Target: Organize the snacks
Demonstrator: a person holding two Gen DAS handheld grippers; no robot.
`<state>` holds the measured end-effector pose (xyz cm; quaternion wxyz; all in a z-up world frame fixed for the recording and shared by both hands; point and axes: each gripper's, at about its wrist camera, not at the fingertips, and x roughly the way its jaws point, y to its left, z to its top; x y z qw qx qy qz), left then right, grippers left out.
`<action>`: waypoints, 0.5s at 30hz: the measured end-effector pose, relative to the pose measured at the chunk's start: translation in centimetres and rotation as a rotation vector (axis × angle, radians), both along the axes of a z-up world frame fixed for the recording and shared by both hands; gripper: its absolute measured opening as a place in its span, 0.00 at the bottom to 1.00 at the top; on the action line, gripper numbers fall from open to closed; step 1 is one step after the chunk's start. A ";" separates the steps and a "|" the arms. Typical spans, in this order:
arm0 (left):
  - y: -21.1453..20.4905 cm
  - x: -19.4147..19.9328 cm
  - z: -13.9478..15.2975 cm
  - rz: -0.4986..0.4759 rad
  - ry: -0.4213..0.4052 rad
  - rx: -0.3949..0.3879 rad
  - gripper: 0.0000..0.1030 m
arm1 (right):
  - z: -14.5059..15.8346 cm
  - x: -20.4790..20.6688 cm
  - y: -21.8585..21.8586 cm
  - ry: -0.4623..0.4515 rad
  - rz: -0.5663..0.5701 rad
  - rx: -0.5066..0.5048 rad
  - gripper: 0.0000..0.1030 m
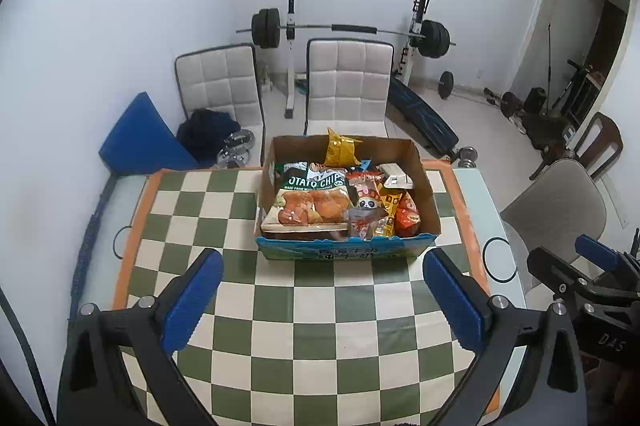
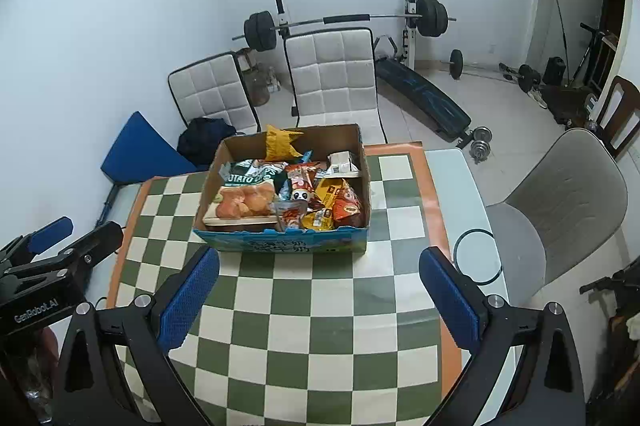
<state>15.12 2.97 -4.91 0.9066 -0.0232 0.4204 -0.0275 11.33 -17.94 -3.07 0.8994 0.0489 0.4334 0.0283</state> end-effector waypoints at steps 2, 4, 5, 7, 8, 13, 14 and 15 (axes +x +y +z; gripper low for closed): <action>0.1 -0.7 0.4 0.000 -0.007 -0.011 0.99 | 0.8 -1.1 0.1 -0.010 0.004 -0.006 0.99; 0.2 -1.4 0.8 0.001 -0.010 -0.019 0.99 | 1.4 -1.9 0.3 -0.023 0.006 -0.021 0.99; 0.2 -1.7 0.8 -0.001 -0.010 -0.023 0.99 | 1.7 -2.3 0.3 -0.030 0.007 -0.031 0.99; 0.2 -2.2 1.0 -0.003 -0.012 -0.032 0.99 | 2.1 -2.7 0.4 -0.037 0.009 -0.046 0.99; 0.1 -2.5 1.1 -0.004 -0.017 -0.032 0.99 | 2.2 -2.8 0.4 -0.040 0.009 -0.048 0.99; 0.0 -2.8 1.2 0.002 -0.040 -0.017 0.99 | 2.7 -3.5 0.5 -0.062 0.001 -0.075 1.00; 0.1 -2.8 1.1 0.007 -0.044 -0.015 0.99 | 2.6 -3.5 0.5 -0.068 -0.002 -0.075 1.00; 0.2 -2.8 1.1 0.013 -0.048 -0.013 0.99 | 2.5 -3.5 0.6 -0.072 -0.003 -0.072 1.00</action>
